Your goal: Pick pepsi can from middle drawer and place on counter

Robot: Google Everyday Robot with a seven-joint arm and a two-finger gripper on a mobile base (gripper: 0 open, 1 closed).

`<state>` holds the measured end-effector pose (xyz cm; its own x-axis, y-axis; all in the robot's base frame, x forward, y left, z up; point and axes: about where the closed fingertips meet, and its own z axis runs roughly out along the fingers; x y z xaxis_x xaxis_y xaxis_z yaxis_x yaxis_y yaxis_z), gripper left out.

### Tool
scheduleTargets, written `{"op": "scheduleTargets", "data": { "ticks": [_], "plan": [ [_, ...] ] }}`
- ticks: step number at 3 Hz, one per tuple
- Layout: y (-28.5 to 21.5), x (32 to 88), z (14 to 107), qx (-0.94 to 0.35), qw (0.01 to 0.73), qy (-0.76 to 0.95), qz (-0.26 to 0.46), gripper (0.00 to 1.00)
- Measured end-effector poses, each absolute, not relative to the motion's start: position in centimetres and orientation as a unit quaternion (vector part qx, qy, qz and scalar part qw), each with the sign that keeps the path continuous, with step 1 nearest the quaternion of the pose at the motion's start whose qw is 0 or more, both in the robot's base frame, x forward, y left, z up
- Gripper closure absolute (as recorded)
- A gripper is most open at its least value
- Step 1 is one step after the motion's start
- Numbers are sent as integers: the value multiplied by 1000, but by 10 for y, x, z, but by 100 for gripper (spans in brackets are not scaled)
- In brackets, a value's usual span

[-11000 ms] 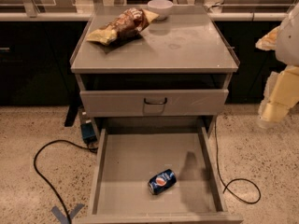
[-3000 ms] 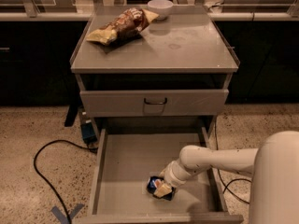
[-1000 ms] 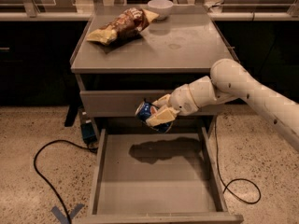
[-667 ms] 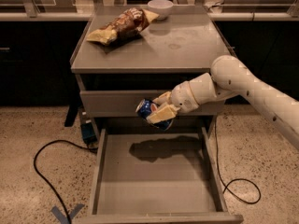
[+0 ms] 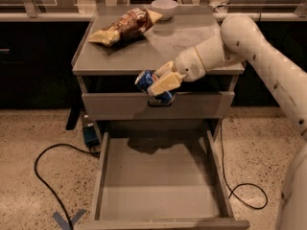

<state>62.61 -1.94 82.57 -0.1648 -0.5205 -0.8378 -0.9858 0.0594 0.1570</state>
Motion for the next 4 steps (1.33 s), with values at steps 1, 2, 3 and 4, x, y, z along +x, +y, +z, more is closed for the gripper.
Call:
{"op": "scheduleTargets", "data": {
  "ticks": [1, 2, 3, 4],
  "plan": [
    [-7, 648, 870, -585, 303, 646, 385, 100],
    [-7, 678, 923, -587, 350, 634, 361, 100],
    [-7, 702, 972, -596, 397, 628, 306, 100],
    [-21, 730, 999, -590, 434, 633, 251, 100]
  ]
}}
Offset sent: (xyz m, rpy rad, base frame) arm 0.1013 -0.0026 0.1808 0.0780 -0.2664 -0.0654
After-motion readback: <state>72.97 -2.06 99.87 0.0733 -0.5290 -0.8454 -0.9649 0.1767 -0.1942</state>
